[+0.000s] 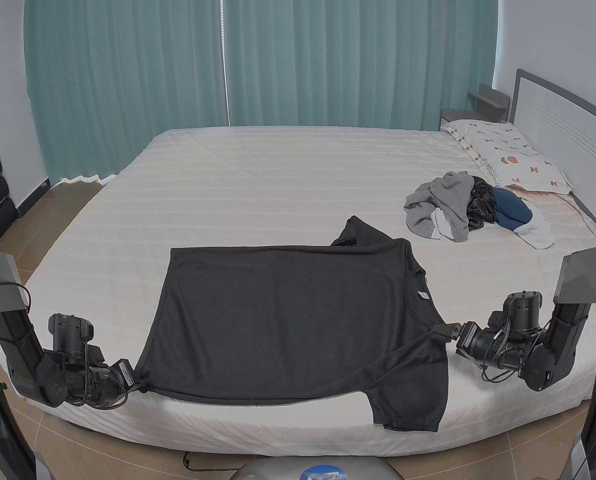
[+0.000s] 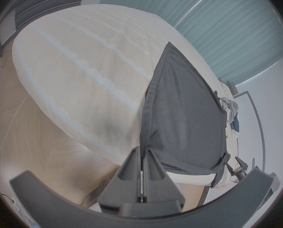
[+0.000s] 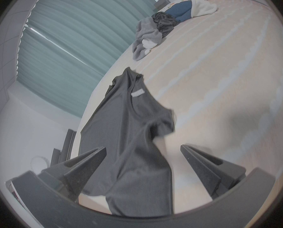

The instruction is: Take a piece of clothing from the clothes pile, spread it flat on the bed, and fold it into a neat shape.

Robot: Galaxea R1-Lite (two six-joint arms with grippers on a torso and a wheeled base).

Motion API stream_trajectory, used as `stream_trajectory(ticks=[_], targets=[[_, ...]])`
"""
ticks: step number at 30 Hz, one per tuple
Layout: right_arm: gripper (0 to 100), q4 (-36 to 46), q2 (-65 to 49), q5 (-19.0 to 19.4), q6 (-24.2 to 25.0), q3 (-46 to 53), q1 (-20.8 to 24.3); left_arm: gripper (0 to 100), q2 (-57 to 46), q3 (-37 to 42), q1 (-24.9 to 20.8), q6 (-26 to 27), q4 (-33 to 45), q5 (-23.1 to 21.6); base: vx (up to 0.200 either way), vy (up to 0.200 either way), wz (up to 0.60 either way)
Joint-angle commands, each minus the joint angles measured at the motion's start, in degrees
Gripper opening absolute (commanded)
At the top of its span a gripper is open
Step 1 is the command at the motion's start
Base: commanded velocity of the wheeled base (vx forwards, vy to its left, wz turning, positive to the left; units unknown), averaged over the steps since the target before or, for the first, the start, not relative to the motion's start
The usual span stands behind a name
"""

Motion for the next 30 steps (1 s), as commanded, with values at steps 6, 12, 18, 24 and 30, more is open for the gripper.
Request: stream_trajectory(ticks=[6,12,18,24,30], targets=[[100,-11.5,3.2,5.6,-5.7,14.3,1.5,0,0.0,0.1,0.2,0.0,-0.1,0.0,0.000,0.000,0.00],[100,-16.3,7.1,5.3,-5.8,16.3,4.2,0,-0.4,0.2,0.4,0.0,0.0,0.1,0.000,0.000,0.00],[100,-16.3,8.6,5.0,-5.7,15.2,5.8,0,-0.2,0.1,0.4,0.0,0.0,0.0,0.000,0.000,0.00],[100,-16.4,7.7,5.0,-5.6,13.5,5.3,0,0.0,0.0,0.4,0.0,0.0,0.0,0.000,0.000,0.00],[0,-16.3,7.1,4.4,-5.8,13.5,5.6,0,0.0,0.1,0.5,0.0,0.0,0.0,0.000,0.000,0.00]])
